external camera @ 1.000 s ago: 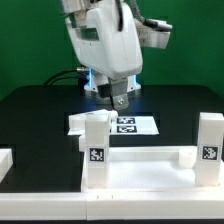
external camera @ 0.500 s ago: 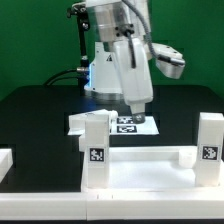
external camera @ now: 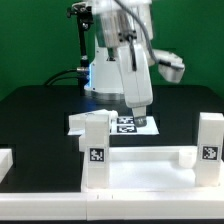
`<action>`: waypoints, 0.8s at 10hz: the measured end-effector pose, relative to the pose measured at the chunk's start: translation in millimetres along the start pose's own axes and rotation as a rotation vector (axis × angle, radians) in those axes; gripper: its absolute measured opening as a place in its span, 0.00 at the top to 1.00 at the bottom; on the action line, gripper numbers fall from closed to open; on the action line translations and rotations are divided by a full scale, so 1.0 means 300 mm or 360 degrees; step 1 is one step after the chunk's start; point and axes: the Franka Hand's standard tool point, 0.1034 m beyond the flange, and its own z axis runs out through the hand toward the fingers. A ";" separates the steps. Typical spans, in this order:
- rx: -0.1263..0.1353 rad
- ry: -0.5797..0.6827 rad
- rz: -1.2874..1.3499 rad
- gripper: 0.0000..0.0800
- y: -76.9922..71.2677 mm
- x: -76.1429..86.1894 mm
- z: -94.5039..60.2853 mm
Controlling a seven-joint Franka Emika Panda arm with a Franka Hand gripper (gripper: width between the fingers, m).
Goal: Assemble desk
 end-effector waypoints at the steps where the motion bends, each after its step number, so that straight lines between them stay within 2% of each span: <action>1: -0.0005 0.0029 0.0023 0.19 0.055 0.009 0.051; 2: 0.0036 0.0070 0.0054 0.19 0.076 0.020 0.096; 4: -0.0017 0.0105 0.0044 0.19 0.119 0.015 0.179; 5: -0.0042 0.0119 0.0045 0.19 0.125 0.004 0.218; 8: -0.0062 0.0119 0.0055 0.19 0.087 -0.054 0.263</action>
Offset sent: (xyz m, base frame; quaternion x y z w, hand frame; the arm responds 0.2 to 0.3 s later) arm -0.0137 0.0046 -0.0345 -0.0024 0.0292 0.0157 0.9994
